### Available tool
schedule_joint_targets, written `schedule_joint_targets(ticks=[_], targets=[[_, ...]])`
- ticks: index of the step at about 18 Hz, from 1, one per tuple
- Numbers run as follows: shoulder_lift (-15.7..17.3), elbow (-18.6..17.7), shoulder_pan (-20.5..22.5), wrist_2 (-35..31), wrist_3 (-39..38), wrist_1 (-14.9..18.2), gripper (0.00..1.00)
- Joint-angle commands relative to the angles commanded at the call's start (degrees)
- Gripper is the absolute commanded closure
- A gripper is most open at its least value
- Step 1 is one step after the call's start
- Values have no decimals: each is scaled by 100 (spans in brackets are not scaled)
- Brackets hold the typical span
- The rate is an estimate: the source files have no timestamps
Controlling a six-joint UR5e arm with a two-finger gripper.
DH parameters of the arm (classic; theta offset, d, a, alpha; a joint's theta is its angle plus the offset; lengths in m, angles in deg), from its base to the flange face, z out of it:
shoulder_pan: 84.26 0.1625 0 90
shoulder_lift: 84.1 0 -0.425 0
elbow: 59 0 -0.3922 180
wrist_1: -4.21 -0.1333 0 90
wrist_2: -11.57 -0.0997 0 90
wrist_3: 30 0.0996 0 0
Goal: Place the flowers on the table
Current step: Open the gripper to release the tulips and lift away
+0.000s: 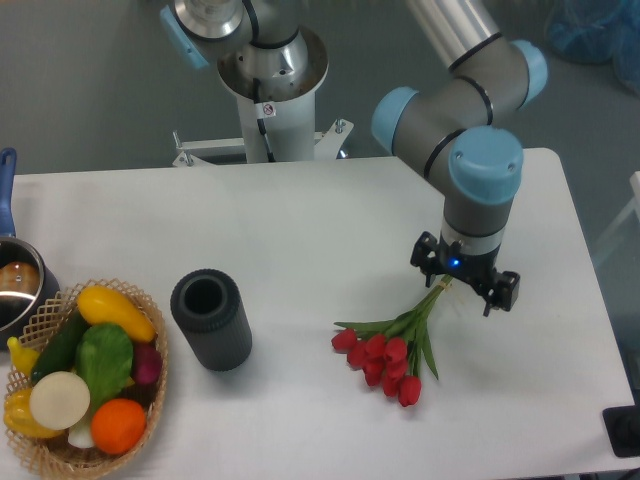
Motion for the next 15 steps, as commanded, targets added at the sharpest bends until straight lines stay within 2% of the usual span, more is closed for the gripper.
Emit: schedule_joint_targets(ticks=[4,8,10,13,15], targets=[[184,0,264,17,96,70,0],[202,9,439,26,360,97,0],[220,114,466,26,404,280,0],[211,395,501,35,422,781,0],[202,448,510,53,527,888,0]])
